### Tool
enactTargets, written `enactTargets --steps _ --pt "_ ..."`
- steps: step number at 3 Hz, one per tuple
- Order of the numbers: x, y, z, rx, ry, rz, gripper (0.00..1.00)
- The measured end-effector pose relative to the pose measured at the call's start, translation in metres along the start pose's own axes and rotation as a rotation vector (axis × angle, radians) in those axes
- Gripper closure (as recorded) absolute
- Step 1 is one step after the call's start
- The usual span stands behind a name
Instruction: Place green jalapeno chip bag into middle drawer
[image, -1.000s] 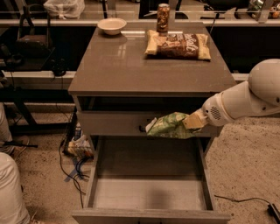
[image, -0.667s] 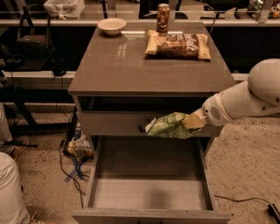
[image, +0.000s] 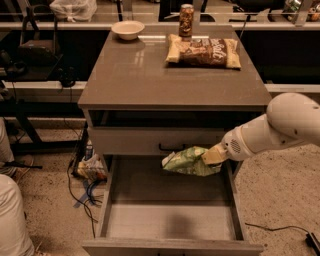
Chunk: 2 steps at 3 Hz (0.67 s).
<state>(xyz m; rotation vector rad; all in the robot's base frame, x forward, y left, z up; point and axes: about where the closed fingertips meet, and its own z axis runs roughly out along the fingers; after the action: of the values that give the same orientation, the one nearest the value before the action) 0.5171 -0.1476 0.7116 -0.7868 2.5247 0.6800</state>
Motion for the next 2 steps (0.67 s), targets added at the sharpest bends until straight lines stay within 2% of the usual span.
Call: enactTargets --steps 1,2 --pt "0.03 -0.004 0.057 -0.083 0.02 0.072 1.0" --pt "0.045 -0.002 0.106 -0.153 0.013 0.135 1.0"
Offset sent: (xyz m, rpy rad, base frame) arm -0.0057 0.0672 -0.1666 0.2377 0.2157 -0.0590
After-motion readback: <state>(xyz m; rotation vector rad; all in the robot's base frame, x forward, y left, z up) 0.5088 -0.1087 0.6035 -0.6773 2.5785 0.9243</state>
